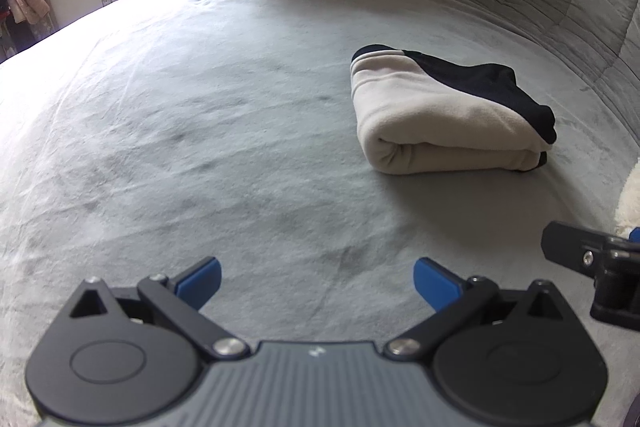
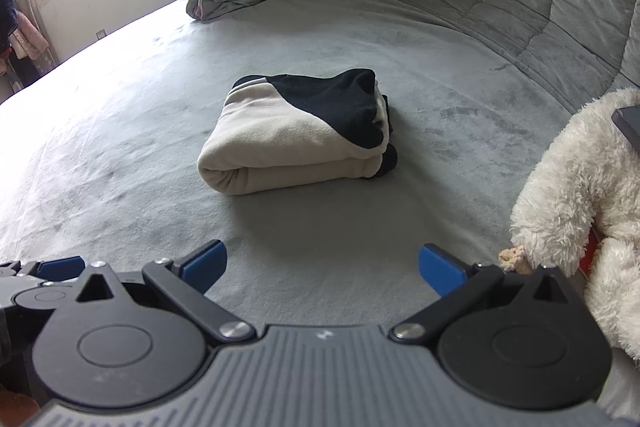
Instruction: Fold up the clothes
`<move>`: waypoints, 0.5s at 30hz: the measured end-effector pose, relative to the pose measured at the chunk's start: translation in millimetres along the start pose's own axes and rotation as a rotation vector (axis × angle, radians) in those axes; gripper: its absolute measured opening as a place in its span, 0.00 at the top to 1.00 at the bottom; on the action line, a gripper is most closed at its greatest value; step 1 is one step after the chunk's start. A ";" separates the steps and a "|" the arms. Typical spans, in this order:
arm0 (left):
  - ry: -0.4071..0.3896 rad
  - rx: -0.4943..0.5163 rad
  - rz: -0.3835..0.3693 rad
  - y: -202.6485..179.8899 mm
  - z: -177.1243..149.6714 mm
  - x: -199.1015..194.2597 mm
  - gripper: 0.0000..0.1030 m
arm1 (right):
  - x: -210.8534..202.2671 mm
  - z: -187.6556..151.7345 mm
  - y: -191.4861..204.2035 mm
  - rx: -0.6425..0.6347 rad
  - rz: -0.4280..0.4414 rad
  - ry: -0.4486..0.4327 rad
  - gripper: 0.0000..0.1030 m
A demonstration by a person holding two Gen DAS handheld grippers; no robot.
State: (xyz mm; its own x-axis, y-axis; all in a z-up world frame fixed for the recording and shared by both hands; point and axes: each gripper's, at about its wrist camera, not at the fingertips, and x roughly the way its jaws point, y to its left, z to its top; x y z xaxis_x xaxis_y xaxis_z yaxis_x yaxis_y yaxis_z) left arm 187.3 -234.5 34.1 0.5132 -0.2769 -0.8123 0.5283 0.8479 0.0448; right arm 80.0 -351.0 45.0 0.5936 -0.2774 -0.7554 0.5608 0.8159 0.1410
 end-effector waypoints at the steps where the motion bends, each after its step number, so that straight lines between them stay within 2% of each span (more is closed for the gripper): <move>1: -0.001 0.000 -0.002 -0.8 0.2 -0.8 0.01 | 0.0 0.2 0.0 -0.001 0.001 0.000 0.00; 15: -0.002 0.026 -0.004 -6.8 2.5 -3.4 0.01 | -2.5 3.8 -7.2 0.024 0.000 0.001 0.00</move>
State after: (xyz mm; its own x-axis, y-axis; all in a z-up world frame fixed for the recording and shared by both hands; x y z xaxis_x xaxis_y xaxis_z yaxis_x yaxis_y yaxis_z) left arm 183.7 -240.4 38.0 0.5123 -0.2816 -0.8113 0.5482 0.8344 0.0566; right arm 76.6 -358.2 48.3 0.5932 -0.2767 -0.7560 0.5745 0.8033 0.1568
